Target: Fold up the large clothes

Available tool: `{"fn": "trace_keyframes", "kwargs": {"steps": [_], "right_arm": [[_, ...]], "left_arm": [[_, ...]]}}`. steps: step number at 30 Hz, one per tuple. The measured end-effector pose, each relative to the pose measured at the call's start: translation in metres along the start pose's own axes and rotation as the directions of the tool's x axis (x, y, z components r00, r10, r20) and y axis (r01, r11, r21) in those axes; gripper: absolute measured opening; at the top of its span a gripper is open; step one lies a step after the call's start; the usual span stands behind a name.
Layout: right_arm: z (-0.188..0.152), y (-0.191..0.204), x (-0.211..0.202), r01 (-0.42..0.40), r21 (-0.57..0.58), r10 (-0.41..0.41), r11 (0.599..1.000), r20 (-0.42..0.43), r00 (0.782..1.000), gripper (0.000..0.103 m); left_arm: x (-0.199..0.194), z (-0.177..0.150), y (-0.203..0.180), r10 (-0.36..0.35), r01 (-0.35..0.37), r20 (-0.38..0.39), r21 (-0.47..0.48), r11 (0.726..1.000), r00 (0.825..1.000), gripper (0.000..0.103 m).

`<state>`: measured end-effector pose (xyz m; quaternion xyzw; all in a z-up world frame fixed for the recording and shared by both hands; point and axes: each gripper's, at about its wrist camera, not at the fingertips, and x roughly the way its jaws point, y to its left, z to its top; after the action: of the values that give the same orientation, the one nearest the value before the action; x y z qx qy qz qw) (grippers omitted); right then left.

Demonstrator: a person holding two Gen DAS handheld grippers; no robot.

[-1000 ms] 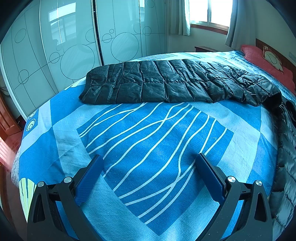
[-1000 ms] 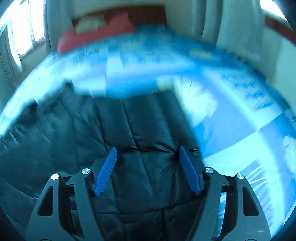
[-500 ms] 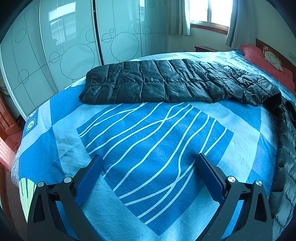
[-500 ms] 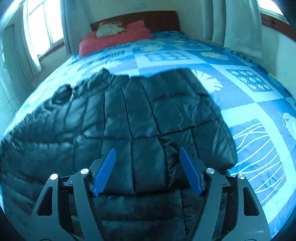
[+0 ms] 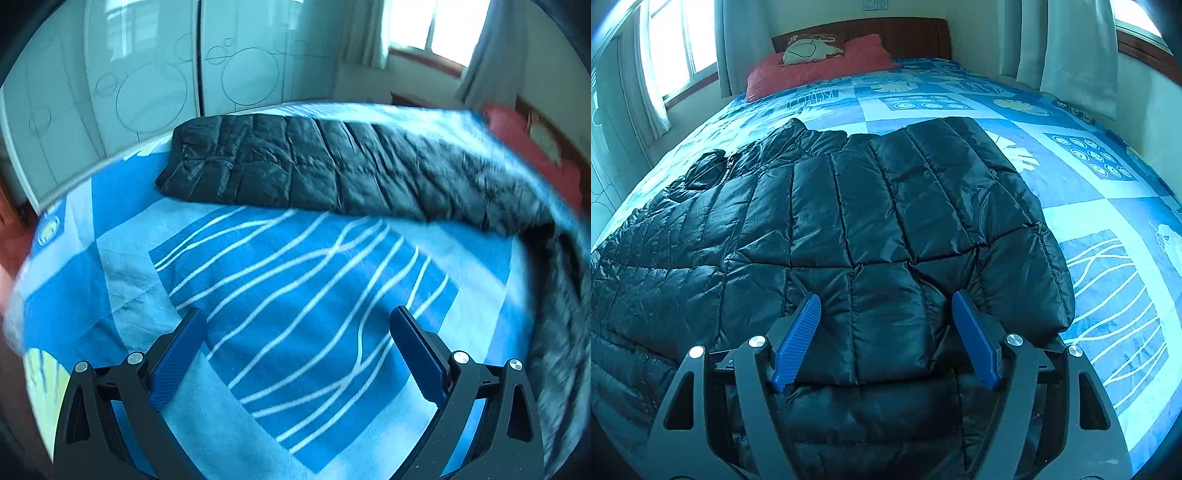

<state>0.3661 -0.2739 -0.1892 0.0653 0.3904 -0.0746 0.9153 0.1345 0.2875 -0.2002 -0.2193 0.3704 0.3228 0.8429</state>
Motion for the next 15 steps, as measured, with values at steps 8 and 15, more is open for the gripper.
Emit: {"fn": "trace_keyframes", "kwargs": {"steps": [8, 15], "right_arm": [[0.000, -0.001, -0.001, -0.004, 0.002, 0.004, 1.000, 0.003, 1.000, 0.073], [0.000, -0.001, -0.001, -0.009, 0.006, 0.009, 1.000, 0.005, 1.000, 0.073]], "left_arm": [[0.021, 0.042, 0.047, -0.200, 0.226, 0.110, -0.343, 0.912, 0.974, 0.098], [0.037, 0.065, 0.067, -0.265, 0.334, 0.213, -0.428, 0.840, 0.940, 0.098]]}}
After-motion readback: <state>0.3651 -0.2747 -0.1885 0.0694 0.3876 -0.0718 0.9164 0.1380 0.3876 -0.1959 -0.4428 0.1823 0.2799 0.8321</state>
